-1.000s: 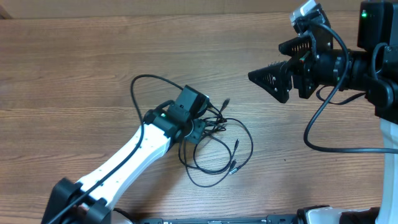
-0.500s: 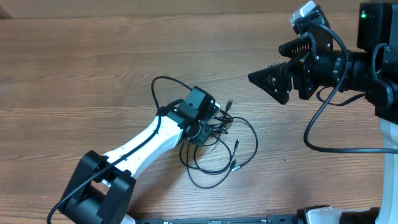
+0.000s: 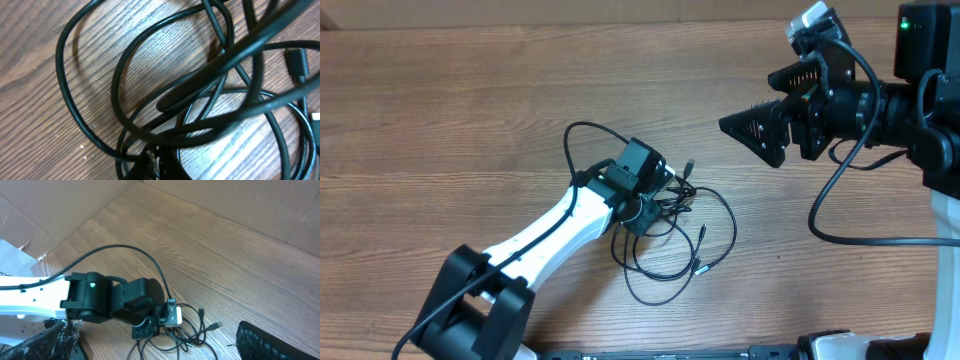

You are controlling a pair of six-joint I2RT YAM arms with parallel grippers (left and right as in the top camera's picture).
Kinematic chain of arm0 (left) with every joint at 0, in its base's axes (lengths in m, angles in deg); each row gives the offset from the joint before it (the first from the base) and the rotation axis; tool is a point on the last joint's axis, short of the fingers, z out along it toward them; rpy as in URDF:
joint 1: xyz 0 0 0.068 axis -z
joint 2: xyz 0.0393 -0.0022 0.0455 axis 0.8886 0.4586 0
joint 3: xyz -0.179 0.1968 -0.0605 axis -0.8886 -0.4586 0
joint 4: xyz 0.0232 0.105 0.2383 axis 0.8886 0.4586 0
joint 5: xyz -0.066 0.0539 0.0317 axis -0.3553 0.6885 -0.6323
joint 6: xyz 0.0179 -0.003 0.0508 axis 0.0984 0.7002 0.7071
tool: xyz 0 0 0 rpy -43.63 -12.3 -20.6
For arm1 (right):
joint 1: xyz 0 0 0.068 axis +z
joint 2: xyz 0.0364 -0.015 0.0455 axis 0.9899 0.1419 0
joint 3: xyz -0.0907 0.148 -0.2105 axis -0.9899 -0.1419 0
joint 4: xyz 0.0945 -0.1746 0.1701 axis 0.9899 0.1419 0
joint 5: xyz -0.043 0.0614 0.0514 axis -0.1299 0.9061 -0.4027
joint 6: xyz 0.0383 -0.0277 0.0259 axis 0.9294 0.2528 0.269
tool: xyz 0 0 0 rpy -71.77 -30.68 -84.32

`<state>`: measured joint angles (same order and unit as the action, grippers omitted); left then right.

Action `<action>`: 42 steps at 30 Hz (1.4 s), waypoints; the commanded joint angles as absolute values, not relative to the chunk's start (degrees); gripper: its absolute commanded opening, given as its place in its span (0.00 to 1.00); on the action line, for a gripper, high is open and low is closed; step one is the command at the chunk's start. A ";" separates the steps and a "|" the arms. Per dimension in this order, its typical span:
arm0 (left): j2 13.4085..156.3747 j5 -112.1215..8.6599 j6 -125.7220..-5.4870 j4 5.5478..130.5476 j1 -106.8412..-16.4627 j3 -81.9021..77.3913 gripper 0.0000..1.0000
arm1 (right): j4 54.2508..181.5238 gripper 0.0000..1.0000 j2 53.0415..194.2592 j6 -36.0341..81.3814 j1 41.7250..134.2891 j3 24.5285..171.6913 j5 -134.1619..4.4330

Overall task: Untangle cables
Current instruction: 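Lower the left gripper onto the cable pile and grasp it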

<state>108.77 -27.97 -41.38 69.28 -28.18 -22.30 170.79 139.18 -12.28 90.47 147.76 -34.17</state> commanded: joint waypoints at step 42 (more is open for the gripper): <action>112.68 -35.03 -34.32 65.46 -26.67 -15.52 0.04 | 172.96 1.00 141.63 -12.30 90.23 148.04 -33.66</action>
<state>112.09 -34.88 -33.70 66.11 -26.78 -15.87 172.82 141.78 -12.28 90.47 147.76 -34.12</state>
